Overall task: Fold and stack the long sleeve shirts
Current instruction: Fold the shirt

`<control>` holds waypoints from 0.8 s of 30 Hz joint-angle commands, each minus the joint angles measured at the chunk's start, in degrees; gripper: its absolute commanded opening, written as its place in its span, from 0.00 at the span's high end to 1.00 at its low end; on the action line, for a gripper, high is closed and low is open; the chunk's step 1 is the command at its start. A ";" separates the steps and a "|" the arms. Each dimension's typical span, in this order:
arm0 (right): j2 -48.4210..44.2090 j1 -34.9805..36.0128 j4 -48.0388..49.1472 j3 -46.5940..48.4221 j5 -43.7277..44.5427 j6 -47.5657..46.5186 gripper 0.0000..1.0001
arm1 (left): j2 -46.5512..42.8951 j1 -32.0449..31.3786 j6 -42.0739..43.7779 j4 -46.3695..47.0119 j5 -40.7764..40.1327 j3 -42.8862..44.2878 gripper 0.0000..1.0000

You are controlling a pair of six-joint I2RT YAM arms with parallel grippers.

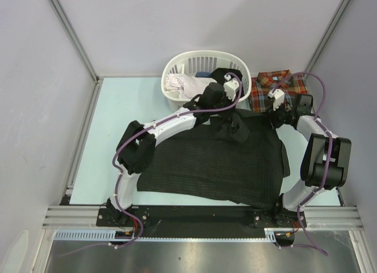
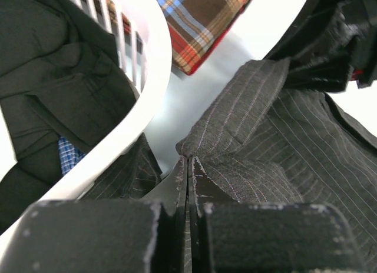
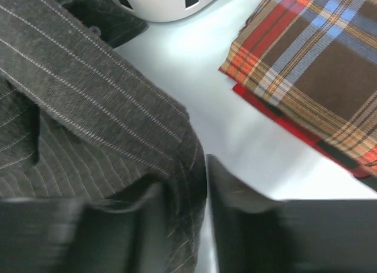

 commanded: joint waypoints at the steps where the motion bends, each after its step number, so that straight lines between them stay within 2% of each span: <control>1: -0.17 -0.38 -0.68 2.15 -0.83 0.13 0.76 | 0.58 -1.21 0.32 0.32 3.99 2.69 1.00; 3: 0.97 -0.47 -0.59 3.20 0.49 1.62 0.84 | 0.32 -2.35 1.55 -0.12 5.83 2.35 1.00; 8: 3.08 -0.82 -0.59 4.17 1.64 2.86 0.85 | 0.32 -6.57 5.07 -1.87 10.14 0.67 0.99; 12: 4.05 -1.61 -0.67 4.00 2.78 1.37 0.83 | -0.82 -7.37 8.32 -3.89 12.34 -1.69 0.86; 13: 4.23 -2.04 -0.76 3.91 2.78 0.76 0.82 | -1.69 -7.11 10.16 -3.72 13.74 -3.62 0.79; 15: 4.66 -2.31 -1.29 3.74 3.66 -1.08 0.75 | -5.55 -6.41 12.19 -2.15 15.24 -6.43 0.71; 16: 4.67 -2.66 -1.64 3.65 3.92 -1.62 0.73 | -7.13 -5.18 13.07 -1.44 15.85 -9.84 0.64; 19: 4.06 -3.45 -2.87 3.74 5.07 -4.68 0.67 | -13.38 -0.36 12.64 -0.64 18.93 -16.17 0.57; 20: 3.70 -3.72 -4.53 3.91 5.42 -5.74 0.60 | -14.96 1.23 12.72 -1.25 19.28 -17.42 0.57; 22: 2.04 -4.24 -6.73 3.91 6.47 -9.86 0.57 | -18.30 6.04 14.21 -4.68 19.02 -20.84 0.56; 24: 0.46 -5.56 -9.19 3.04 7.61 -11.98 0.47 | -20.84 9.75 14.39 -7.84 18.67 -23.22 0.56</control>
